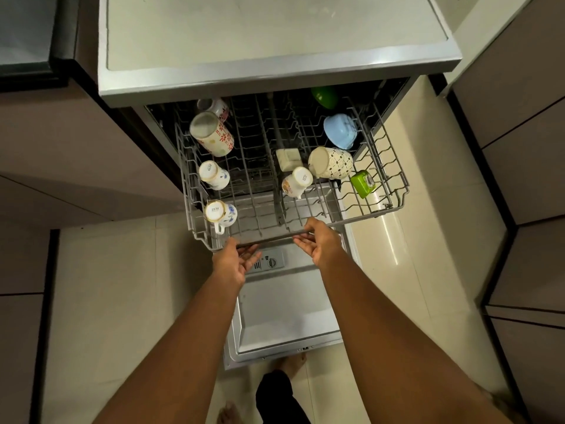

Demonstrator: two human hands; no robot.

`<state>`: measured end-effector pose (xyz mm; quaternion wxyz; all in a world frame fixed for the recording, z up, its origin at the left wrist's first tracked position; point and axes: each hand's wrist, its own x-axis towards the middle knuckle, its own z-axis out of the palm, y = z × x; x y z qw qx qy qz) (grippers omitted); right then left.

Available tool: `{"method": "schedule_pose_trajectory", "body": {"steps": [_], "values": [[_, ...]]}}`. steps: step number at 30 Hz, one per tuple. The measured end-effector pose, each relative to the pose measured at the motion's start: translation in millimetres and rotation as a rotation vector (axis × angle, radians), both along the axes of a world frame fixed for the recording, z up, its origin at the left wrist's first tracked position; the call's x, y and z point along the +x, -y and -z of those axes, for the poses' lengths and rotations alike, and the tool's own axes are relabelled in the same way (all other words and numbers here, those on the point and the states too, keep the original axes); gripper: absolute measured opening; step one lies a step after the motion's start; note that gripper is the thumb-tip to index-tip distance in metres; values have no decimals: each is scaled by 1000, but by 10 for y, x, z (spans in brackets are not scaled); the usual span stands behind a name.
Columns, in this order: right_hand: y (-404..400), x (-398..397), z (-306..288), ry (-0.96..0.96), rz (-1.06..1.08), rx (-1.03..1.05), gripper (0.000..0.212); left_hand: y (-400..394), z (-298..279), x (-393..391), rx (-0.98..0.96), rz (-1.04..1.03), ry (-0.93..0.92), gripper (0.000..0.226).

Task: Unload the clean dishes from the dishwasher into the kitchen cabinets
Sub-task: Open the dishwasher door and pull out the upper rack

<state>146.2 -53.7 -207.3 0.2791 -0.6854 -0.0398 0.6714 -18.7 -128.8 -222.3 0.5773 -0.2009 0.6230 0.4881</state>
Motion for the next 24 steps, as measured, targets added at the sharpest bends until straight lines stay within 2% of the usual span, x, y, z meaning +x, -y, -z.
{"method": "schedule_pose_trajectory", "body": {"steps": [7, 16, 24], "values": [[195, 55, 21, -13, 20, -30, 5, 227, 6, 72, -10, 39, 21, 14], [512, 169, 42, -1, 57, -51, 15, 534, -40, 219, -26, 28, 34, 22], [600, 201, 33, 21, 27, -49, 10, 609, -48, 259, -35, 14, 51, 20]]}}
